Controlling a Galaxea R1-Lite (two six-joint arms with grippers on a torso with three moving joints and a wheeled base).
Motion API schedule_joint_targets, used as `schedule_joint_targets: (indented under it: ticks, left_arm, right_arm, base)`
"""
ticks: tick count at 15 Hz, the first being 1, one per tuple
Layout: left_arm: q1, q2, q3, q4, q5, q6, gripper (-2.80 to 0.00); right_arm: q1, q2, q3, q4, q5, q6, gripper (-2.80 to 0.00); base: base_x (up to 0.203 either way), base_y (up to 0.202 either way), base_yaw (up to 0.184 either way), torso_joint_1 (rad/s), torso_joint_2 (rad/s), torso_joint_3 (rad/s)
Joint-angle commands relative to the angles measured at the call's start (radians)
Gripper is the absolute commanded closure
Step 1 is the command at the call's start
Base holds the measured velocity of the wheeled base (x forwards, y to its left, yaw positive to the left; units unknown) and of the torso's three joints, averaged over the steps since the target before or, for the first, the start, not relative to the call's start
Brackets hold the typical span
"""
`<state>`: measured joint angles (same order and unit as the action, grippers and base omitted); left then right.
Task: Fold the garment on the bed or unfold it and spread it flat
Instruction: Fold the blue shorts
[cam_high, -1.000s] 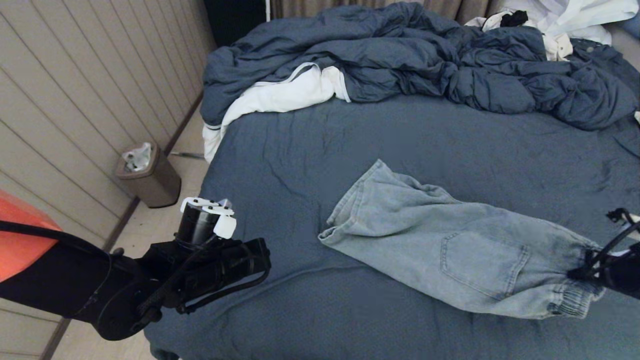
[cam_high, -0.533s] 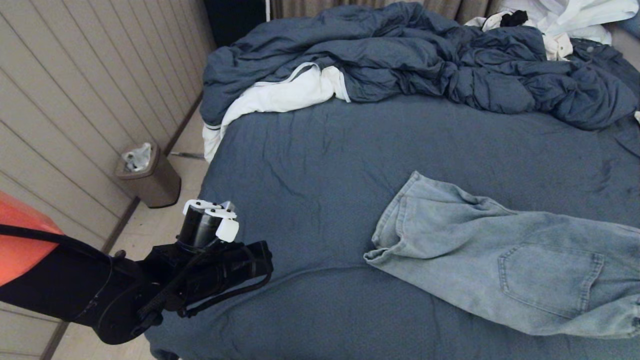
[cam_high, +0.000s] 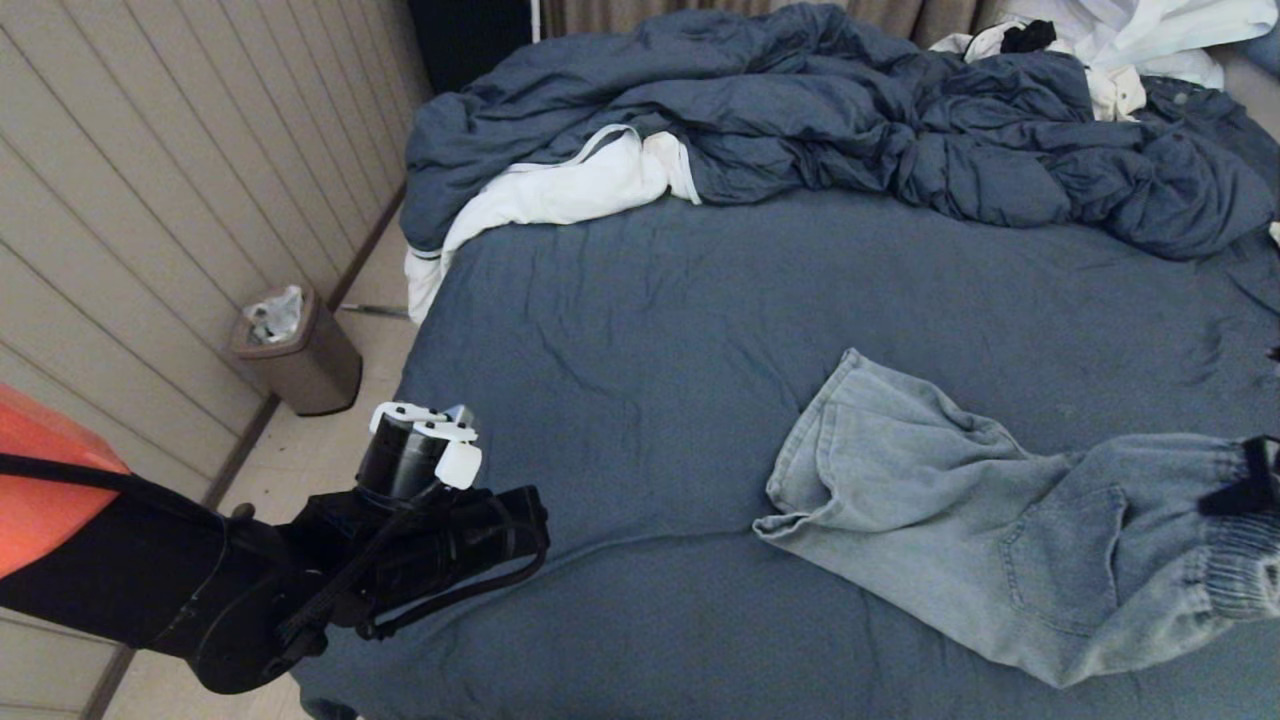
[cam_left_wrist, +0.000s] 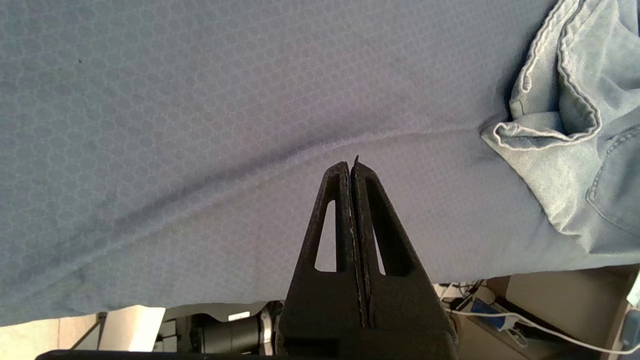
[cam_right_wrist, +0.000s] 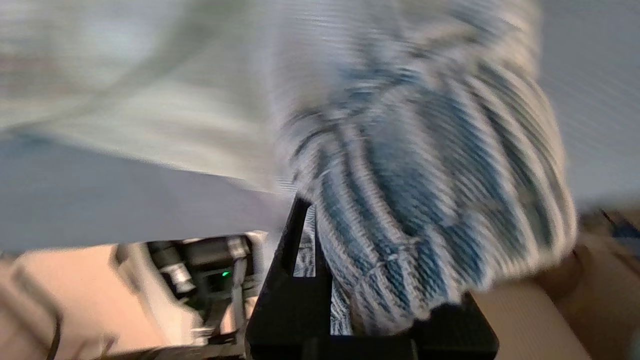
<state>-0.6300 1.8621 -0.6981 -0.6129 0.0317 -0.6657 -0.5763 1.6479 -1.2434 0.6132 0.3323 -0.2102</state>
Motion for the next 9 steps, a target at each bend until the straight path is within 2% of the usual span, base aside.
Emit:
schedule_joint_targets:
  ticks: [1, 4, 7, 9]
  left_arm:
    - [0.0, 0.005, 0.0, -0.004, 0.0, -0.003, 0.0]
    - [0.0, 0.005, 0.0, -0.004, 0.001, -0.003, 0.0]
    - [0.0, 0.012, 0.0, -0.015, 0.001, -0.002, 0.0]
    - [0.0, 0.017, 0.006, -0.029, 0.001, -0.001, 0.0]
  right_arm:
    - [0.242, 0.039, -0.061, 0.004, -0.018, 0.129, 0.0]
    - [0.513, 0.18, -0.251, 0.002, -0.107, 0.318, 0.0]
    - [0.648, 0.34, -0.455, 0.003, -0.189, 0.455, 0.0]
    - [0.698, 0.446, -0.552, 0.005, -0.24, 0.5, 0.0]
  base:
    - [0.0, 0.0, 0.0, 0.0, 0.0, 0.0]
    - [0.0, 0.0, 0.0, 0.0, 0.0, 0.0]
    - [0.0, 0.0, 0.0, 0.0, 0.0, 0.0]
    - [0.0, 0.0, 0.0, 0.0, 0.0, 0.0]
